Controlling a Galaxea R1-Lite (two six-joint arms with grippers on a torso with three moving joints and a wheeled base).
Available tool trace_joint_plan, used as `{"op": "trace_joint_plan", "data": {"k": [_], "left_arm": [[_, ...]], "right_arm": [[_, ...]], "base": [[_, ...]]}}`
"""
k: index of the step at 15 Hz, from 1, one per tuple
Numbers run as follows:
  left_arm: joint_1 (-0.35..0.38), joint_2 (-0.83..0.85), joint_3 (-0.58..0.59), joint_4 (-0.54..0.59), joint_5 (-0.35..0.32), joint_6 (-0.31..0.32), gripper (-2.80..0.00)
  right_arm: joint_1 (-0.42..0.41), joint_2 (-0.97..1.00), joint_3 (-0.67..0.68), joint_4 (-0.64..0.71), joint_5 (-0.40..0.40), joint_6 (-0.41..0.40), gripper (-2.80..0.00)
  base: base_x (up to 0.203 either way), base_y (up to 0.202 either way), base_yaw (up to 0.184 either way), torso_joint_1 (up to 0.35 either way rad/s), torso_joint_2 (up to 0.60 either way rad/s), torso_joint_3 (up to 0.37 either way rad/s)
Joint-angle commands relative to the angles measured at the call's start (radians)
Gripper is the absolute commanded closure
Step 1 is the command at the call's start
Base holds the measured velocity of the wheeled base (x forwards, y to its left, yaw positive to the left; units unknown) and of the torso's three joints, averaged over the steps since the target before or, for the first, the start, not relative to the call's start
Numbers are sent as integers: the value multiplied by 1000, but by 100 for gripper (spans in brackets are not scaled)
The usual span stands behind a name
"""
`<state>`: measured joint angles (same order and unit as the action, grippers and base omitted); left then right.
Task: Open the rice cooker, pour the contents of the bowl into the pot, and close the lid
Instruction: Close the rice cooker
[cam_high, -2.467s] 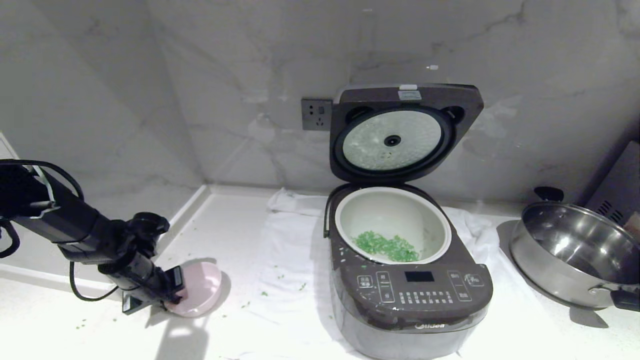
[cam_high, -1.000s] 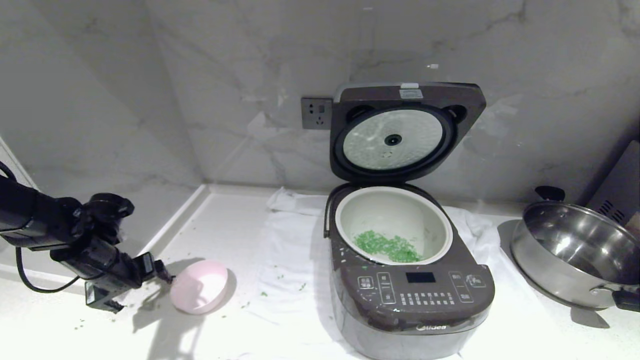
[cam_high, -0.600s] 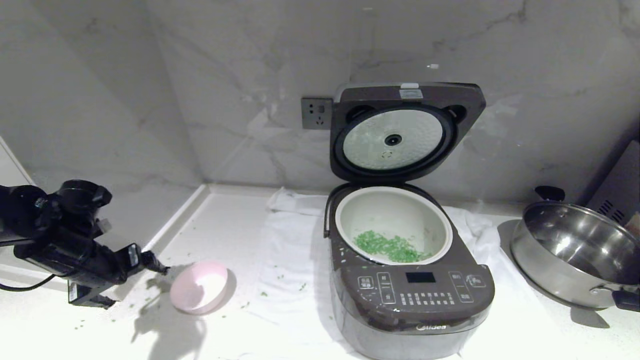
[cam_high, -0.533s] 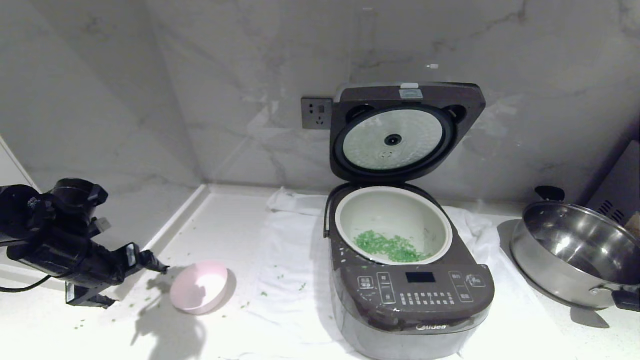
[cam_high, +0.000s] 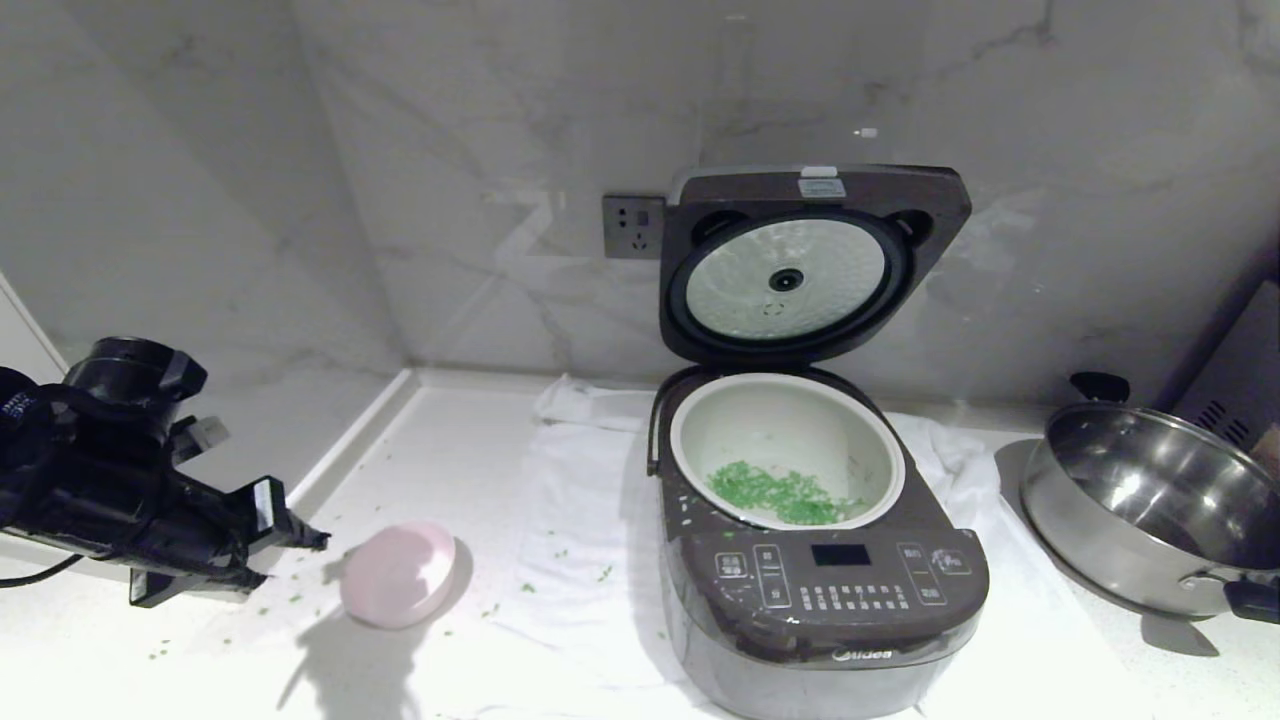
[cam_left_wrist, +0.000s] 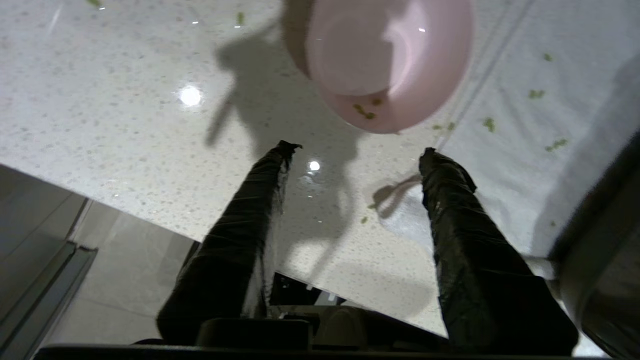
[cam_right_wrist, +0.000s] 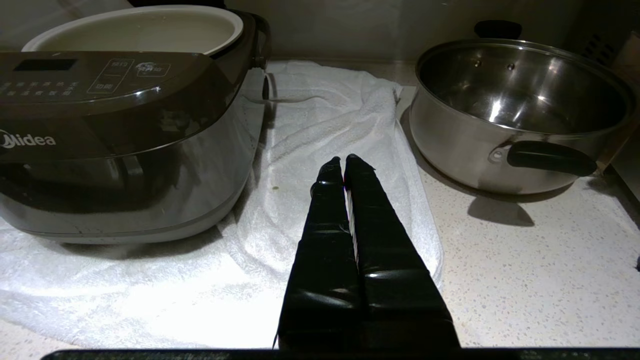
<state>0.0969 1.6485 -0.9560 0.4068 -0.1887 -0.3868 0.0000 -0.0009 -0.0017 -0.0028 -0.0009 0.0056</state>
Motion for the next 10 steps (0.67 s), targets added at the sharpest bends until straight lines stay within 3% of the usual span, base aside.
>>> {"op": "trace_joint_plan", "data": {"k": [1,3,5,7,10], "left_arm": [[-28,-69,5,1,-21,1,0],[-47,-122,29,-1,-23,26,0],[-54,-211,99,-39,-51,112,0],[-55,-287,218,-230,-124,171,0],[-73,-375,391,-598,-192,191,0]], "right_arm": [[0,1,0,0,1,-1,0],[0,1,0,0,1,-1,0],[0,1,0,0,1,-1,0],[0,1,0,0,-1,1,0],[0,1,0,0,1,0,0]], "base": [[0,0,0,0,0,0],[0,0,0,0,0,0],[0,0,0,0,0,0],[0,0,0,0,0,0],[0,0,0,0,0,0]]}}
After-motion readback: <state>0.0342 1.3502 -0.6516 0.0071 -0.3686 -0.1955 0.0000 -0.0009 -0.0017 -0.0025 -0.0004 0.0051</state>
